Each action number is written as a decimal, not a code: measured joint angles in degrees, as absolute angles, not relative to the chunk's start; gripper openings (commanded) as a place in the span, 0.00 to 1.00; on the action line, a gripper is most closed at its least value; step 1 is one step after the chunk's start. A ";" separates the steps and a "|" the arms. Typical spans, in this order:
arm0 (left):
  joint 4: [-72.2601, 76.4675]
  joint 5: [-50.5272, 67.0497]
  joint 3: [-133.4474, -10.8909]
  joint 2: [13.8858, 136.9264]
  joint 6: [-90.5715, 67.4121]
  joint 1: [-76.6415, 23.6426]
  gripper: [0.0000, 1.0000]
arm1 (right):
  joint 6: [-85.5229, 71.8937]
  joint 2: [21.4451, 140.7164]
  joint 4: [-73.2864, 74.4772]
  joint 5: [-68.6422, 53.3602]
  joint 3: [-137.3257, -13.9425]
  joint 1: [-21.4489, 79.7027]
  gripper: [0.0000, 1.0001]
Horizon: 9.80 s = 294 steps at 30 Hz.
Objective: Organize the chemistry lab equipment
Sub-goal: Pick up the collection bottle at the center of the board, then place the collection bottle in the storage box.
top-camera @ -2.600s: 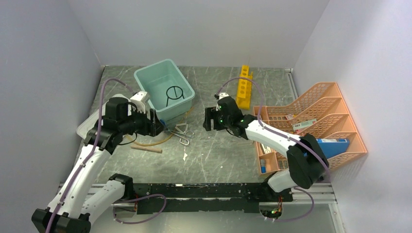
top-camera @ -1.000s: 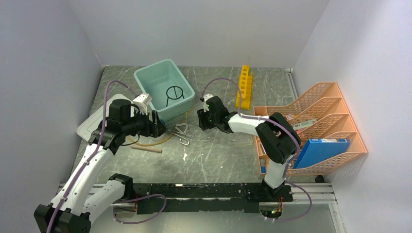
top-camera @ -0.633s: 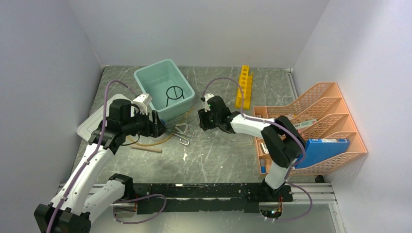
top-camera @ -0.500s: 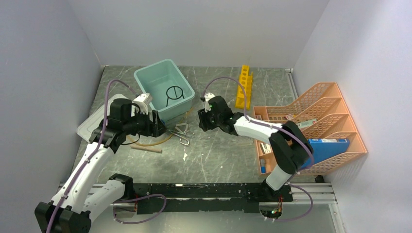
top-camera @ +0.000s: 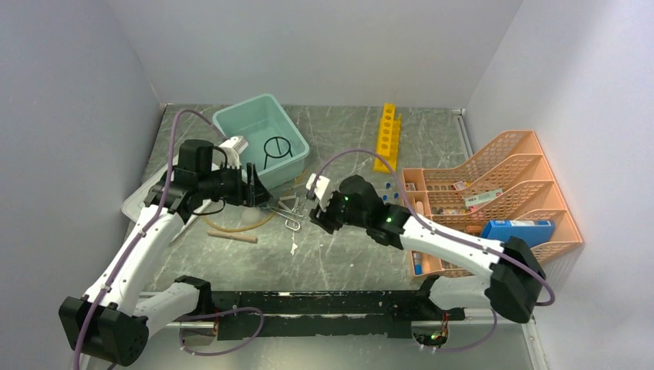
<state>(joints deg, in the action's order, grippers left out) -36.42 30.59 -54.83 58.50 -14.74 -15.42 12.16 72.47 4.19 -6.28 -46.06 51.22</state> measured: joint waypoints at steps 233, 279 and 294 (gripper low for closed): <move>-35.64 -26.37 -47.42 28.86 -9.74 -33.52 0.98 | -7.79 128.81 39.90 12.53 -133.29 54.33 0.00; -35.70 -28.16 -47.00 28.58 -10.11 -33.52 0.98 | -7.68 145.75 41.60 7.18 -142.04 52.21 0.19; -35.66 -28.16 -46.65 28.60 -10.11 -33.52 0.98 | -7.92 145.73 41.47 7.27 -142.04 52.21 0.56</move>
<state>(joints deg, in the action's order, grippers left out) -35.66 -28.16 -46.65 28.60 -10.11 -33.52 -7.92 145.73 41.47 7.27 -142.04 52.21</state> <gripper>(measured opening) 0.979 0.531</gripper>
